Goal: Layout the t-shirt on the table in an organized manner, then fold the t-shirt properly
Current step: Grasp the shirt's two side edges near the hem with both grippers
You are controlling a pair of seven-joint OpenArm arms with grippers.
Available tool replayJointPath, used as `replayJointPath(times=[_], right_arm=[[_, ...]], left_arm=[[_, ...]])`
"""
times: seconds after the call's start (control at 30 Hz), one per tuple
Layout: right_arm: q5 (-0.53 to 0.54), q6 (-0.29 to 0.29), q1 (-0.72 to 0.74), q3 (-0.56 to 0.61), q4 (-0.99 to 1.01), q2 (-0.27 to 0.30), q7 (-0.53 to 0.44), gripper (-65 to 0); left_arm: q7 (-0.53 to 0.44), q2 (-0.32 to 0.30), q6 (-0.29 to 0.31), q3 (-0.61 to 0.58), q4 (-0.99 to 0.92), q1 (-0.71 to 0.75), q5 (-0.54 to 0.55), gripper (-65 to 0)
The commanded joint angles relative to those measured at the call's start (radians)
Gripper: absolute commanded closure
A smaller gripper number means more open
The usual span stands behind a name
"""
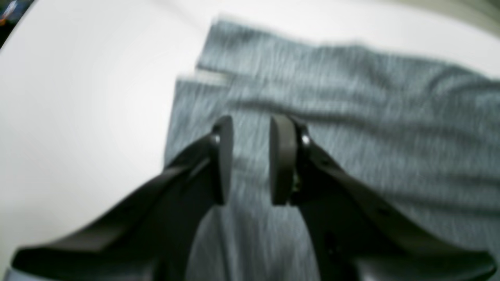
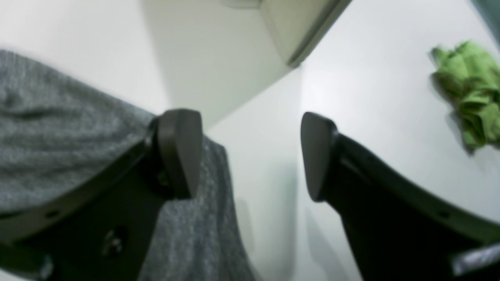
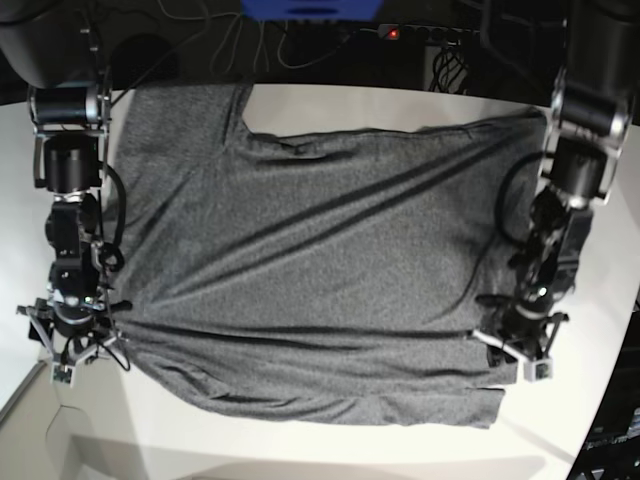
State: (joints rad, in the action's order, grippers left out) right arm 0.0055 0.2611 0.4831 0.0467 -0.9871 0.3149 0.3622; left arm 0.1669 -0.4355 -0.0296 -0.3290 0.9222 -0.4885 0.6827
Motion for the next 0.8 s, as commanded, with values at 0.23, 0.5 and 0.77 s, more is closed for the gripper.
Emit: replayJointPath(times=[0.23, 0.5, 0.77], right_arm=[[0.0, -0.015, -0.116, -0.097, -0.252, -0.01, 0.123, -40.4], [0.0, -0.085, -0.245, -0.155, -0.376, -0.064, 0.145, -40.4], [0.0, -0.085, -0.298, -0.153, -0.392, -0.078, 0.143, -40.4]], left_arm=[[0.102, -0.029, 0.017, 0.21, 0.32, 0.294, 0.055, -16.2], [0.216, 0.051, 0.024, 0.382, 0.44, 0.515, 0.036, -16.2], [0.214, 0.106, 0.026, 0.391, 0.301, 0.479, -0.128, -16.2]])
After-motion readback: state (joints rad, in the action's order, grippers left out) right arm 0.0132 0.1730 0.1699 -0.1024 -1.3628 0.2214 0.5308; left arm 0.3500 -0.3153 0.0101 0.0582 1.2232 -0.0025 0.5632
